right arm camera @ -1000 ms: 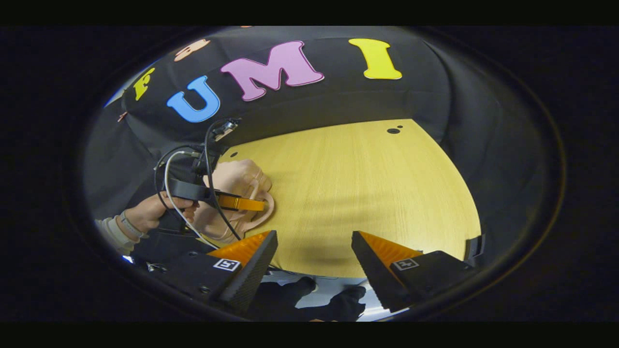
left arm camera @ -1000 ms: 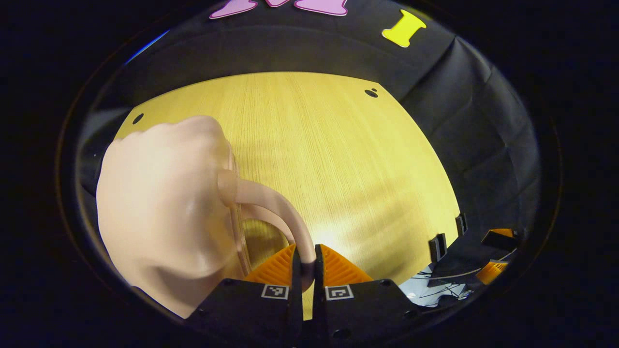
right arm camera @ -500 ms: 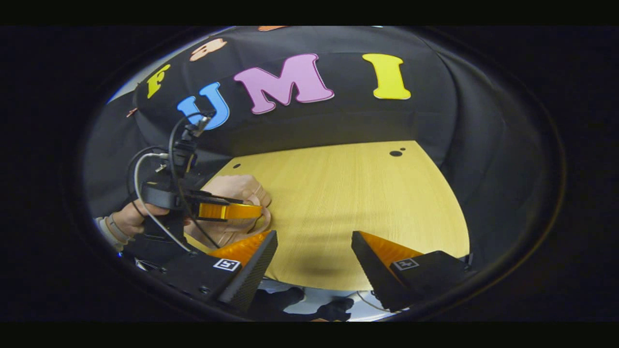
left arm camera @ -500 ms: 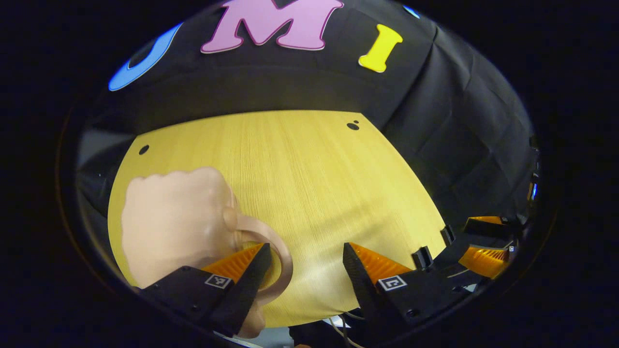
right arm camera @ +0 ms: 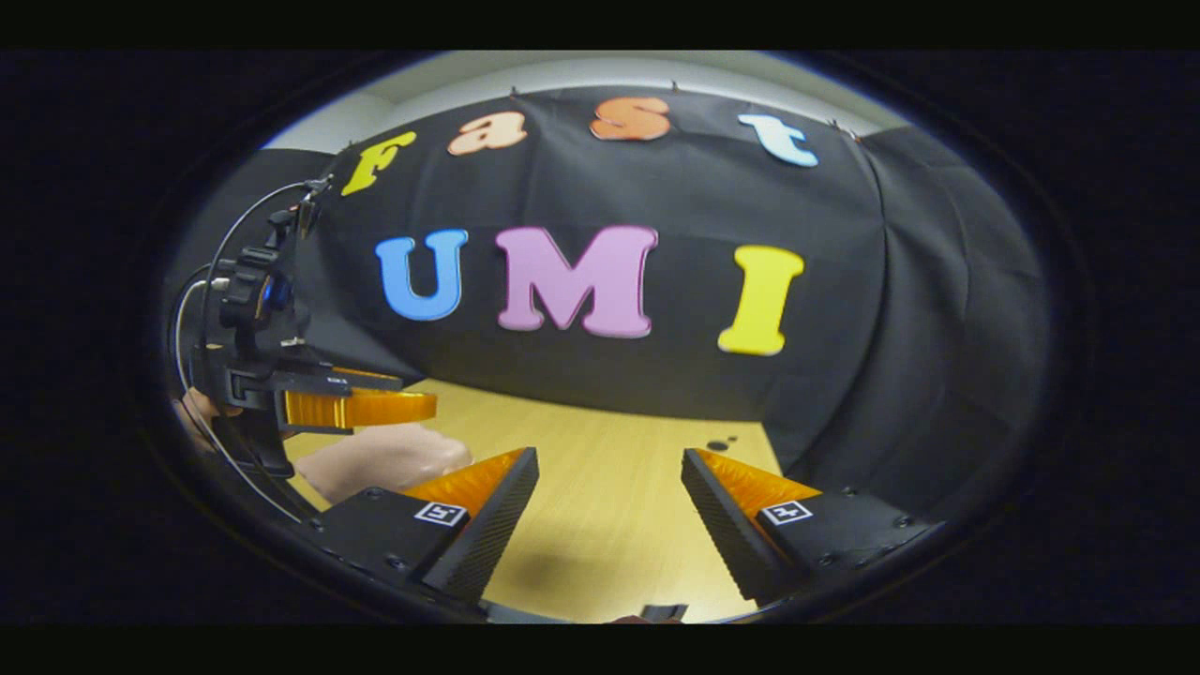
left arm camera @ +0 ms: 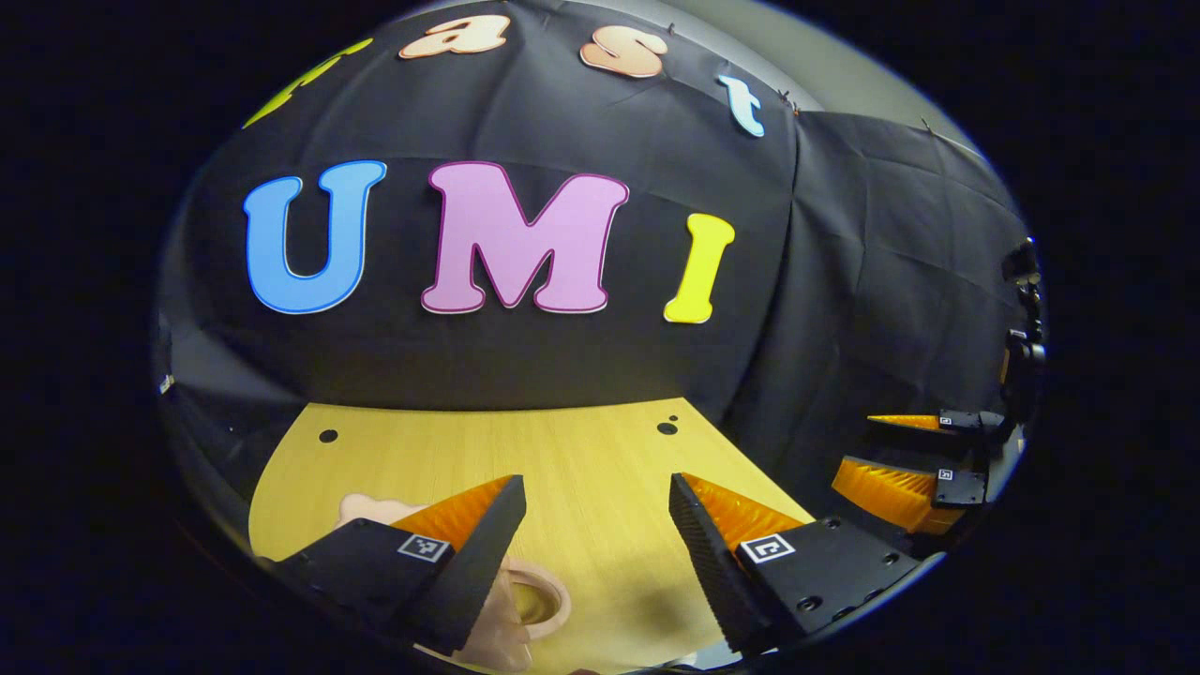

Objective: First open the suitcase, pack the skin care products into it, and then close the suitcase.

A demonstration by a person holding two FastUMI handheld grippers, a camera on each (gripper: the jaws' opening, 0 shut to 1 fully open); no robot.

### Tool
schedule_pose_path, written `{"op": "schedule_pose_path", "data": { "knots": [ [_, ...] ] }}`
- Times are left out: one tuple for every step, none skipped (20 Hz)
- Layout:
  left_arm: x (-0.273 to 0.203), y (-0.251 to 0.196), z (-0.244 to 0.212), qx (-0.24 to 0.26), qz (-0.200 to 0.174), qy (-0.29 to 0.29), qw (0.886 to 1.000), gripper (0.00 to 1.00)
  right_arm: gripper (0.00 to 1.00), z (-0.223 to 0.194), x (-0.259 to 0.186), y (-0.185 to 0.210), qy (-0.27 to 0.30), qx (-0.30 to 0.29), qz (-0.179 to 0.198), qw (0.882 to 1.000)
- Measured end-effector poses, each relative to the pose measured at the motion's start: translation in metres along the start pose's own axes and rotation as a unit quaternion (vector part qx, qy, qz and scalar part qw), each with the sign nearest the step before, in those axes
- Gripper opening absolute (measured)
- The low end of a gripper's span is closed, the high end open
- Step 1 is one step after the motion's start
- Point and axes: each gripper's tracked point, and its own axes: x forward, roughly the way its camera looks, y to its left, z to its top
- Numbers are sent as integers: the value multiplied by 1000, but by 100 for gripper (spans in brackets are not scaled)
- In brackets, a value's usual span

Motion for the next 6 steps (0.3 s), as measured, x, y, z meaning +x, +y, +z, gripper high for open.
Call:
{"op": "schedule_pose_path", "data": {
  "knots": [
    [-6, 3, 8, -6, 3, -15, 1000, 96, 98, 20, -4, 0, -27, -9, -6, 1000],
    [-9, 5, 16, -5, 11, -24, 1000, 96, 98, 37, -7, -1, -51, -17, -13, 998],
    [-14, 10, 24, 1, 28, -39, 999, 96, 98, 49, -11, -2, -69, -19, -18, 997],
    [-23, 14, 33, 9, 41, -55, 998, 96, 97, 57, -15, 1, -81, -18, -15, 996],
    [-31, 21, 42, 18, 57, -71, 996, 96, 96, 64, -18, 5, -92, -16, -8, 996],
    [-39, 29, 52, 30, 74, -90, 993, 96, 96, 70, -20, 8, -99, -14, -4, 995]
  ]
}}
